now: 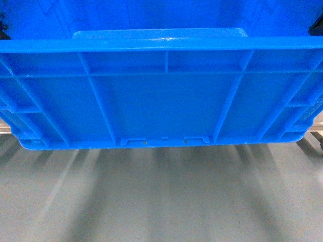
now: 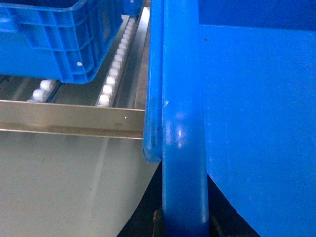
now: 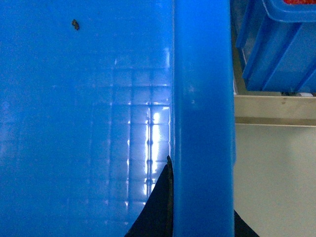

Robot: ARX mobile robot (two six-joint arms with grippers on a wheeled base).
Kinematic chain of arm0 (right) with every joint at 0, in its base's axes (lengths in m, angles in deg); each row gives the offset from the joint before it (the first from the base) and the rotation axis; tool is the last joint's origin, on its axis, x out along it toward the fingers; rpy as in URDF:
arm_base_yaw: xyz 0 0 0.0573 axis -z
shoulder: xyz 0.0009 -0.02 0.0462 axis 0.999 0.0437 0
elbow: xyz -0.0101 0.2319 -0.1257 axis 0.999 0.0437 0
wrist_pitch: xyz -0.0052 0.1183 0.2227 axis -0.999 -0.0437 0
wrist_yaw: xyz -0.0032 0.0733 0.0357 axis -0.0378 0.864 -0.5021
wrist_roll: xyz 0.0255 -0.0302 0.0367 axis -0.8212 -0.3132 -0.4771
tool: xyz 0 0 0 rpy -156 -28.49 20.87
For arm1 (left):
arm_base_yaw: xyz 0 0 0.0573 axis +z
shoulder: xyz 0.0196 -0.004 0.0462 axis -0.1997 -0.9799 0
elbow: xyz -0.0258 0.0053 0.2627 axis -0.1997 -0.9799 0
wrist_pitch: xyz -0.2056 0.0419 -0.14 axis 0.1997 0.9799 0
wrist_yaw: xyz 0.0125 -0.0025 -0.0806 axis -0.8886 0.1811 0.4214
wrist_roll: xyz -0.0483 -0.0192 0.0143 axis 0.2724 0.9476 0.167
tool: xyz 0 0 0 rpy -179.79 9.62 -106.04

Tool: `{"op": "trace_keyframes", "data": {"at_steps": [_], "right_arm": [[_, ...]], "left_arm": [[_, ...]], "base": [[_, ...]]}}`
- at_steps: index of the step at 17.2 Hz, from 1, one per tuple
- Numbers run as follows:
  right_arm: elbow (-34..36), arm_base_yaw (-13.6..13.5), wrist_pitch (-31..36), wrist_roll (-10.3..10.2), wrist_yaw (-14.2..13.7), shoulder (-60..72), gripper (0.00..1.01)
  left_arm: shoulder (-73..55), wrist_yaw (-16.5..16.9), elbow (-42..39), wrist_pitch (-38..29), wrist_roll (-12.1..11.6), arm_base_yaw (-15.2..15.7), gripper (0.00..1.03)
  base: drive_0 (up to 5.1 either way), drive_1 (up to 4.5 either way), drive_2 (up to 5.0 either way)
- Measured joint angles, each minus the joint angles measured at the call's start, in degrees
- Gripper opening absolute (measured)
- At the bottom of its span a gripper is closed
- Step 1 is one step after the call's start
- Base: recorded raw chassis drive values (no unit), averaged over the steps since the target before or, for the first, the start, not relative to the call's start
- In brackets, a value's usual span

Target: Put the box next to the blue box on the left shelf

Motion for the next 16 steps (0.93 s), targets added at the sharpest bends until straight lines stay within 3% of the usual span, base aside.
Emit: {"op": "trace_keyframes", "data": {"at_steps": [16], "right_arm": [[0.0,0.0,0.1,0.1,0.0,0.0,0.07]], "left_arm": [[0.0,0.0,0.0,-0.1,0.1,0.0,0.06]], "base": [[0.1,4.33,-4.2]]}}
